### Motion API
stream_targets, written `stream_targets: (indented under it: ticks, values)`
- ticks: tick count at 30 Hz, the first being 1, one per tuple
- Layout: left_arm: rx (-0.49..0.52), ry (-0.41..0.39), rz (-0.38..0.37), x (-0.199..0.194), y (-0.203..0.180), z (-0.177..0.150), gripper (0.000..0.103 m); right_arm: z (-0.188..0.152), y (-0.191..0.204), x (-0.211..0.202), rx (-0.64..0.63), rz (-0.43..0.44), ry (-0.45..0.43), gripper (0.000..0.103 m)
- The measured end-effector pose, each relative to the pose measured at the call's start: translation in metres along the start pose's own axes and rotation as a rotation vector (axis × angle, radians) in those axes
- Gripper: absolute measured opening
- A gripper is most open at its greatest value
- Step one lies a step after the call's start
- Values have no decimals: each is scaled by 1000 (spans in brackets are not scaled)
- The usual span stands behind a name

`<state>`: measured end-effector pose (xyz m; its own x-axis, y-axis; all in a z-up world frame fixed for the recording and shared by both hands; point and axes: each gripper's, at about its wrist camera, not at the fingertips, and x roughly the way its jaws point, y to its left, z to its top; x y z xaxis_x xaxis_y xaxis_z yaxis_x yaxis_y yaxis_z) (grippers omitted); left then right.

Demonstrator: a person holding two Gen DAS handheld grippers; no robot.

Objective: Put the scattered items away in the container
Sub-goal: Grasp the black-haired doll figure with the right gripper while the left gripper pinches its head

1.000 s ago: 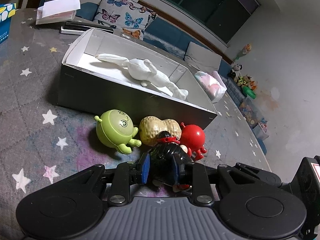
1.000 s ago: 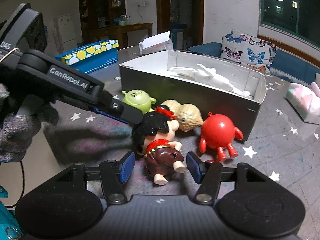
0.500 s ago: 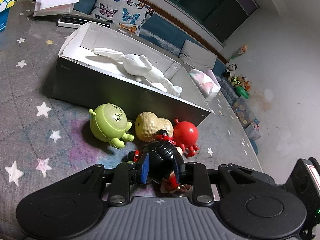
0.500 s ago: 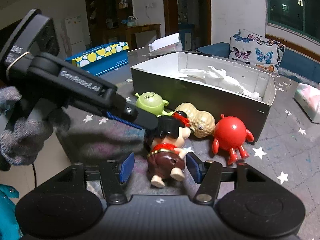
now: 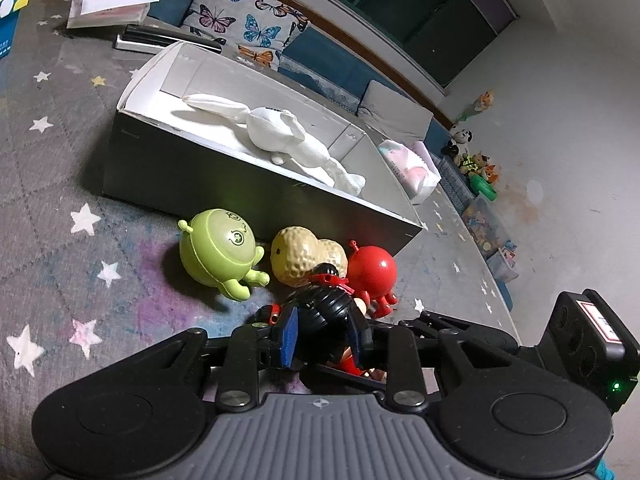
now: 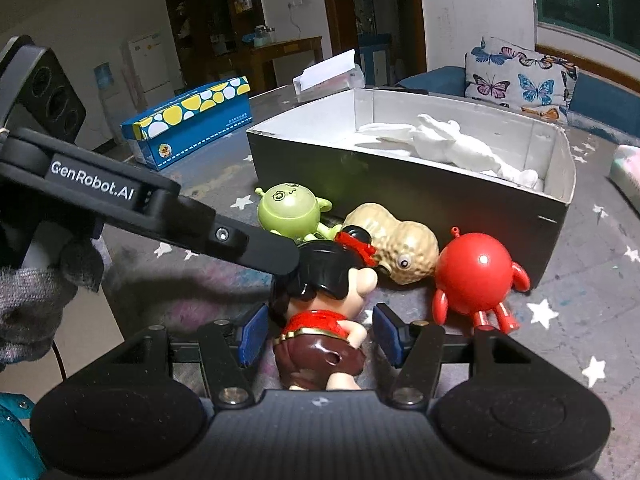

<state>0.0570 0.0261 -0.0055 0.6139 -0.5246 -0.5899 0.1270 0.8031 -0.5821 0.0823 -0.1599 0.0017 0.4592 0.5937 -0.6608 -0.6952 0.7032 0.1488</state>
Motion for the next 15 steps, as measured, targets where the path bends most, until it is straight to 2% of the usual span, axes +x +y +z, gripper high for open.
stream_targets:
  ticks: [15]
  values:
    - [-17, -20, -18, -13, 9, -1, 31, 9, 24, -13, -61, -2, -42, 61]
